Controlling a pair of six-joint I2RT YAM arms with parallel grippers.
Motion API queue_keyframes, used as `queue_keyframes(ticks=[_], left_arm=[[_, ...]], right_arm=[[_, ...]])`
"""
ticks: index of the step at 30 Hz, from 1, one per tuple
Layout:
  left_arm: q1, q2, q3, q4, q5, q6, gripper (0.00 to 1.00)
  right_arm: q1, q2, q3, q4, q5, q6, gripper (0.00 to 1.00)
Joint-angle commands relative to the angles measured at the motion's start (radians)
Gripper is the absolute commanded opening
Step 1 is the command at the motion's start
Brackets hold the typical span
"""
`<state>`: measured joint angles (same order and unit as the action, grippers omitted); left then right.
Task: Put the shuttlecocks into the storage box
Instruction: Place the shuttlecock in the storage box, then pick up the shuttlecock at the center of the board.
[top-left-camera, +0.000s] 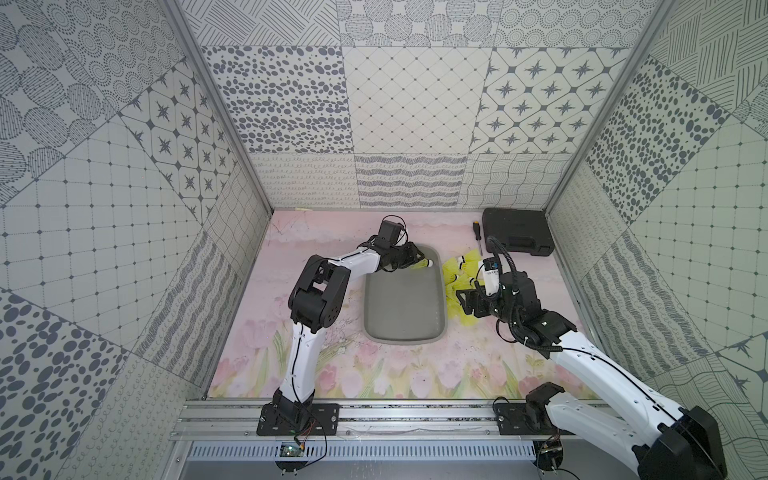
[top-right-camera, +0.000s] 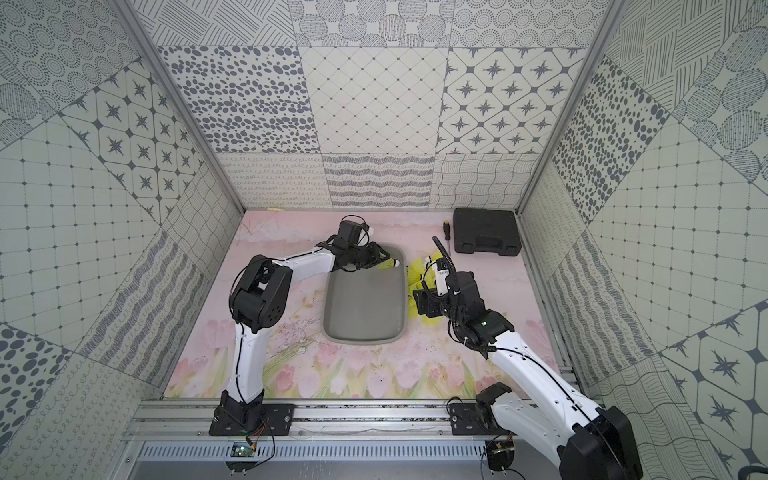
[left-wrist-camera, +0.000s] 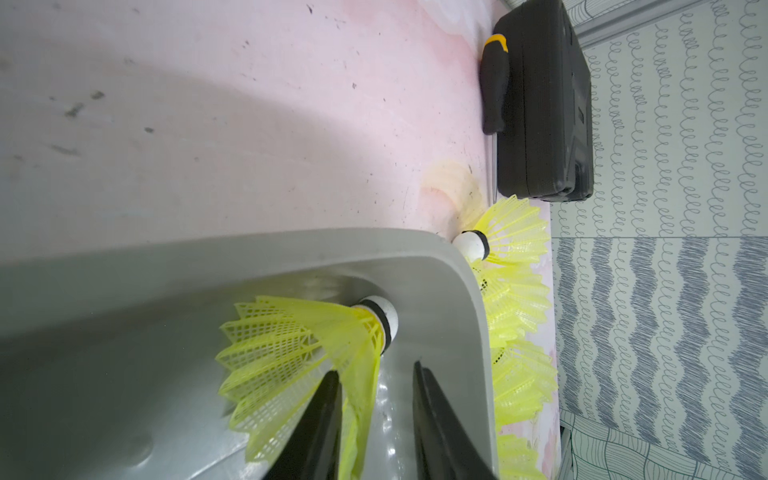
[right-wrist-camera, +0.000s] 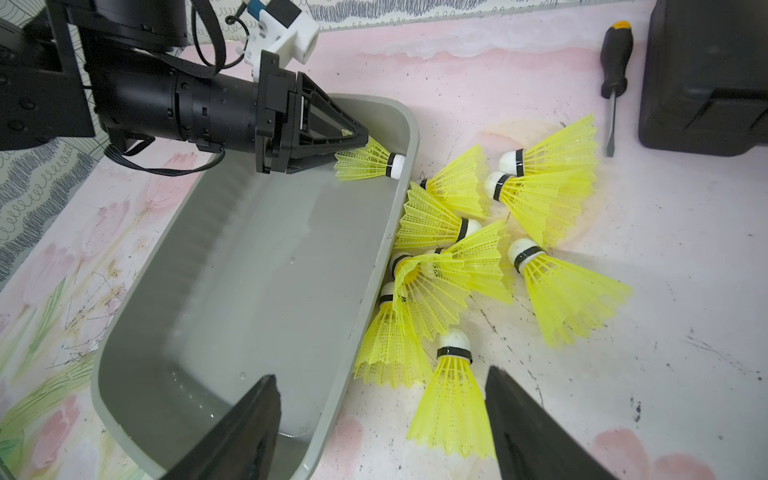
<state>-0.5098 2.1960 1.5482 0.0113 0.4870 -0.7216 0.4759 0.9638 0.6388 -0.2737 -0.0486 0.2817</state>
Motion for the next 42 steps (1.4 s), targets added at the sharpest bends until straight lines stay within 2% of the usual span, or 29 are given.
queue_keyframes(ticks=[1,8,14,23,31,37,42], left_arm=[[0.004,-0.011,-0.002,-0.011,0.015,0.033,0.37],[0.004,-0.031,0.001,-0.017,0.023,0.031,0.43],[0.005,-0.077,-0.012,-0.079,-0.021,0.058,0.45],[0.007,-0.22,-0.083,-0.177,-0.094,0.123,0.48],[0.023,-0.452,-0.269,-0.227,-0.135,0.163,0.48],[0.046,-0.632,-0.419,-0.24,-0.14,0.155,0.49],[0.057,-0.741,-0.496,-0.276,-0.158,0.157,0.49]], right_arm=[[-0.003,0.004,-0.01,0.031,0.003,0.007,0.81],[-0.003,0.004,-0.013,0.017,0.025,0.01,0.81],[-0.013,0.023,-0.018,0.029,0.003,0.035,0.82],[-0.066,0.17,0.022,0.03,-0.095,0.142,0.81],[-0.093,0.274,0.062,0.051,-0.101,0.216,0.65],[-0.128,0.31,0.085,0.062,-0.073,0.242,0.58],[-0.167,0.369,0.124,0.055,-0.041,0.268,0.45]])
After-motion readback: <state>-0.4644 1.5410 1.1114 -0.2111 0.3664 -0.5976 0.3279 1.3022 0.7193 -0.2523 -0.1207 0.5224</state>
